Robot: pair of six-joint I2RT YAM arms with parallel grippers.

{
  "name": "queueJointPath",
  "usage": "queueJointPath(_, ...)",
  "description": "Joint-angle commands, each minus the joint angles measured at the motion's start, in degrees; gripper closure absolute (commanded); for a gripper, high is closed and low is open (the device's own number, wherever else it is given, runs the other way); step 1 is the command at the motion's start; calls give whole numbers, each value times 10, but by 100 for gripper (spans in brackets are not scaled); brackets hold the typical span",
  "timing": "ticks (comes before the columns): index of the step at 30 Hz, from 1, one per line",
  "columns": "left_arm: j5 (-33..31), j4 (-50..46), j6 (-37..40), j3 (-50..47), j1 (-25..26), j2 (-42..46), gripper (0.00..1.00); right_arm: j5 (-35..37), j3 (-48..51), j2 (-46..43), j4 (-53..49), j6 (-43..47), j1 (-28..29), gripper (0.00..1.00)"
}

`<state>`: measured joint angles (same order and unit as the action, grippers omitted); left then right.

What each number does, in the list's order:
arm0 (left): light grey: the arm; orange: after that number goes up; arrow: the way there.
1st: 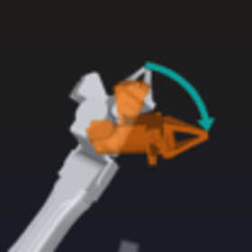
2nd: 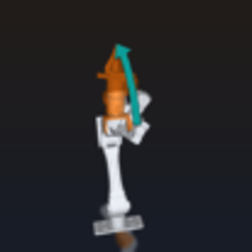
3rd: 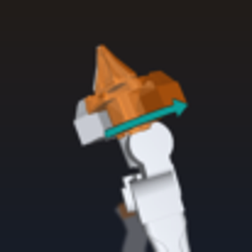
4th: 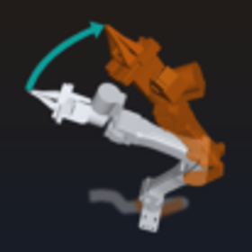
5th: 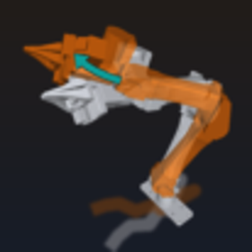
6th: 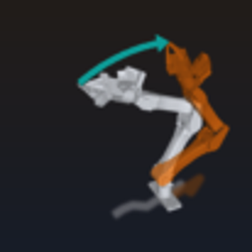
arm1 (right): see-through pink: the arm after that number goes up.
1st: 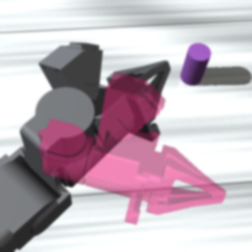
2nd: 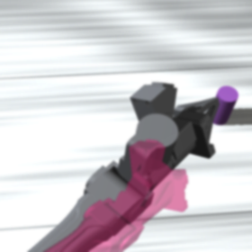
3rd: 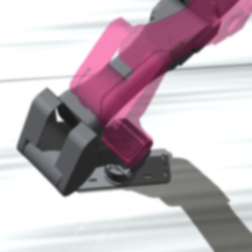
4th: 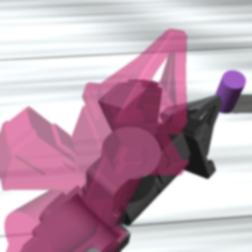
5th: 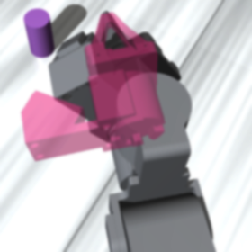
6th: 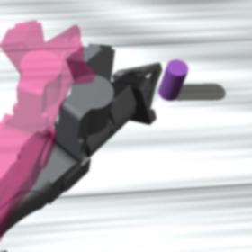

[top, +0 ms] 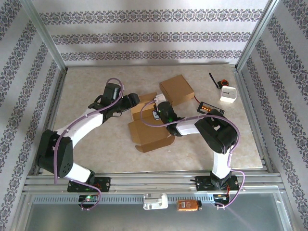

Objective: Fold the paper box

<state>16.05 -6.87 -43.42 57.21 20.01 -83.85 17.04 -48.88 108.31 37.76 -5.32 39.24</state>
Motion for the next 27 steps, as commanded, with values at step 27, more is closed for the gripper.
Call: queueJointPath(27,-215,-30,234,-128,-2,425,18,72,-142,22,-288,1160,140,82)
